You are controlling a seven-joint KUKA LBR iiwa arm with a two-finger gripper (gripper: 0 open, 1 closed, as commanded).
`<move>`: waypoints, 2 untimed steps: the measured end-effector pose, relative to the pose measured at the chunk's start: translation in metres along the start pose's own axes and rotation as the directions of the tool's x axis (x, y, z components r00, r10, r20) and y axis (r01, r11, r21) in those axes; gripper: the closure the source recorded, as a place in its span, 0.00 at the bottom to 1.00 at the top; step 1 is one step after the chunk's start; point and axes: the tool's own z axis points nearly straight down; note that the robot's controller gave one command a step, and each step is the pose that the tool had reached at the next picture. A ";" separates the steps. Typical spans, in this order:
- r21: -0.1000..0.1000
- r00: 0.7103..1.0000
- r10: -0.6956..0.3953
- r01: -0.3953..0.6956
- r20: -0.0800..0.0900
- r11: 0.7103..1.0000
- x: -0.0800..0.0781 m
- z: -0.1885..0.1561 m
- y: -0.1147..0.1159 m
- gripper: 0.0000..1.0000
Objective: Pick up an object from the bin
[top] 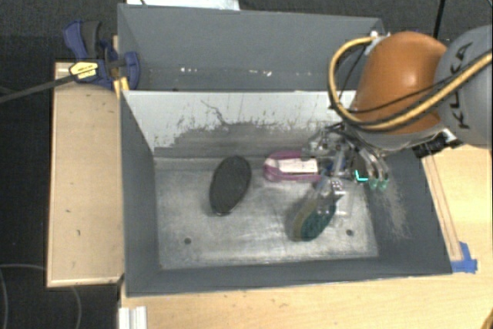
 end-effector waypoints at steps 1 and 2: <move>0.001 0.994 -0.108 0.108 0.018 0.994 0.055 0.119 -0.017 0.00; 0.004 0.997 -0.075 0.075 0.012 0.997 0.042 0.079 -0.078 0.00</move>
Offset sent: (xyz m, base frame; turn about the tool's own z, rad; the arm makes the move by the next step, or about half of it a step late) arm -0.0588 -0.0167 -0.1197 -0.1101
